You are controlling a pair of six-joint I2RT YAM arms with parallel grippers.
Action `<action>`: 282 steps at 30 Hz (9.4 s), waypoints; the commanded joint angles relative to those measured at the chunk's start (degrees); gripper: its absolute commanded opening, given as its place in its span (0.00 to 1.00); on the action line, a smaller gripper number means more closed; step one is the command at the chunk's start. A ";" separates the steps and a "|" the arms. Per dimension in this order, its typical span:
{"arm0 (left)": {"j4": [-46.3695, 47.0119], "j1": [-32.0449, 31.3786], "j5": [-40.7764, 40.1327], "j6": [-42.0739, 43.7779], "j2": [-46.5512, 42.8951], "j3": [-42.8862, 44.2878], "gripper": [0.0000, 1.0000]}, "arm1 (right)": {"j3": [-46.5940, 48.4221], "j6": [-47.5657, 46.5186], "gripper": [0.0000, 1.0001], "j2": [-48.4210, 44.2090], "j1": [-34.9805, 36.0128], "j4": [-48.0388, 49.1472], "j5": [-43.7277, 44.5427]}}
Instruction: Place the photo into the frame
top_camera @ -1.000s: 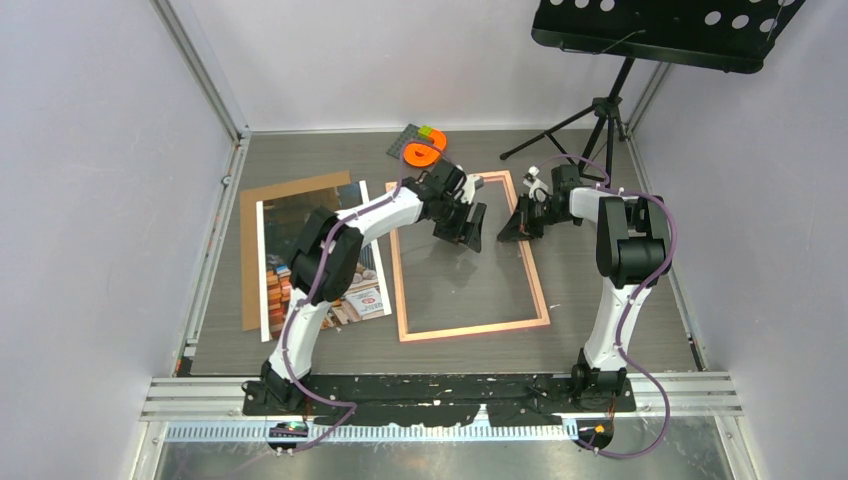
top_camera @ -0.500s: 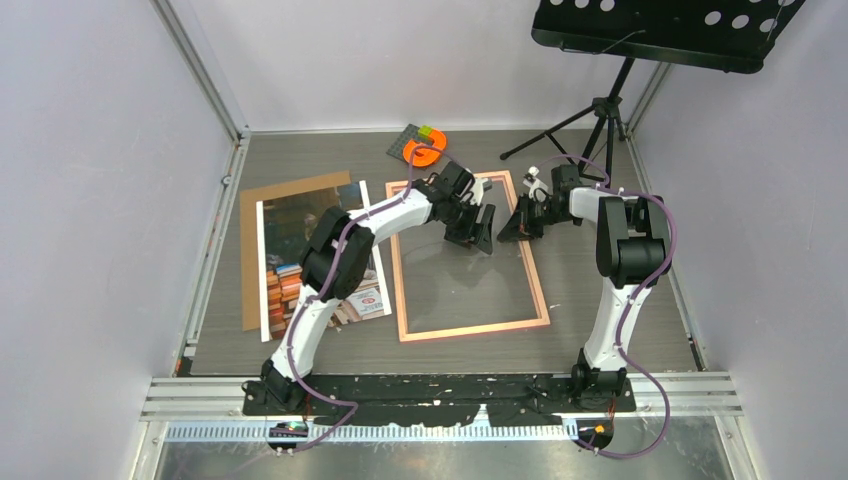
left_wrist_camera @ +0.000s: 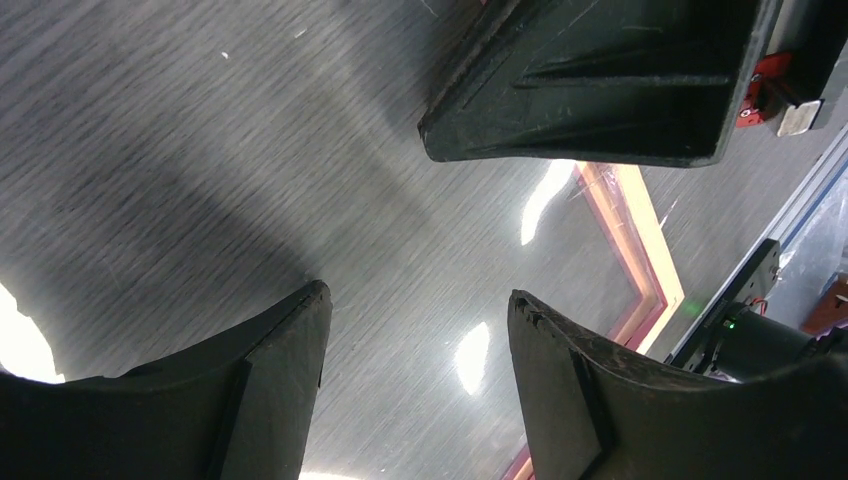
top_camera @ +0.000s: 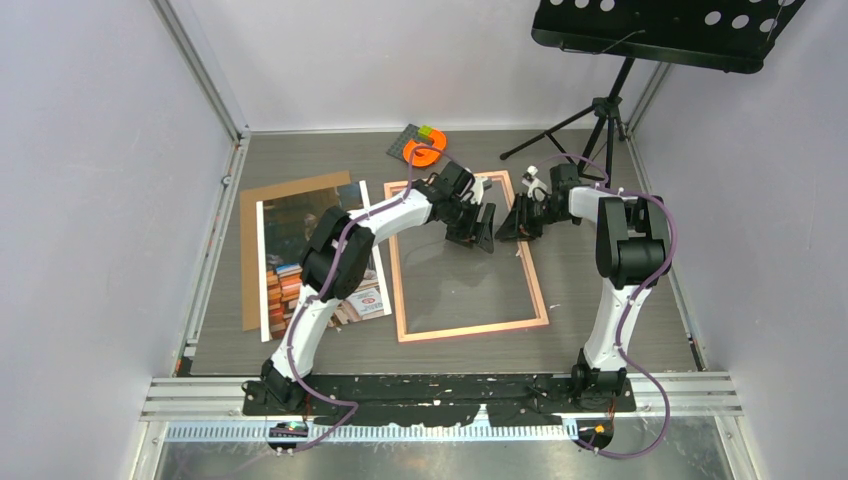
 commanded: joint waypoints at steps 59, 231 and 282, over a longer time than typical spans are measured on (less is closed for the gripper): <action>6.22 -0.36 -3.18 -3.05 -6.27 -12.10 0.64 | 4.02 -8.86 0.51 -12.40 0.95 -9.57 15.41; -25.98 68.11 -5.69 37.21 -33.37 -41.99 0.65 | 37.06 8.05 0.40 21.05 37.03 4.13 12.93; -11.07 36.34 -1.22 -12.14 -43.65 -19.51 0.70 | 31.45 8.33 0.06 1.04 36.72 1.14 22.27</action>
